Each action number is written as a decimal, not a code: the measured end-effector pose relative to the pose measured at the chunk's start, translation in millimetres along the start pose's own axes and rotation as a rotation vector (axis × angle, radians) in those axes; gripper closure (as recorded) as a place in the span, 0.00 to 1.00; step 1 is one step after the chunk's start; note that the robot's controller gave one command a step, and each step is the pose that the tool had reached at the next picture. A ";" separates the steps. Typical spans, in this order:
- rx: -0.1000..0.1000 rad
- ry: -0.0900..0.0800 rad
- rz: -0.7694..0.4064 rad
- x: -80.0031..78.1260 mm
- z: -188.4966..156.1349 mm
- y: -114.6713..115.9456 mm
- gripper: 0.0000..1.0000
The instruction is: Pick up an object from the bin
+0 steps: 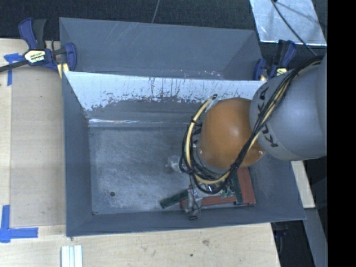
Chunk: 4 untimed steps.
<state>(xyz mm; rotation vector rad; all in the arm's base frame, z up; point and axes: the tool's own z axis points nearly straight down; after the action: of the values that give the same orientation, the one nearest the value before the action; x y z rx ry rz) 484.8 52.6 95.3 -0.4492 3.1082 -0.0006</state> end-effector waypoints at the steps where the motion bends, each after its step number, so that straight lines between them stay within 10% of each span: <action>1: -0.002 0.004 0.183 11.8 23.2 -41.8 1.00; 3: -0.002 0.004 0.184 11.8 23.2 -41.9 1.00; 4: -0.001 0.004 0.227 -0.4 -34.4 -39.2 1.00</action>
Offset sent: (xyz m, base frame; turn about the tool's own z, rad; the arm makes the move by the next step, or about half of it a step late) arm 0.0000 0.0000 0.0000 0.0000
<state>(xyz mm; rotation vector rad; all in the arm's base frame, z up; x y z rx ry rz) 496.3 15.1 129.6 -0.0945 3.1437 0.0006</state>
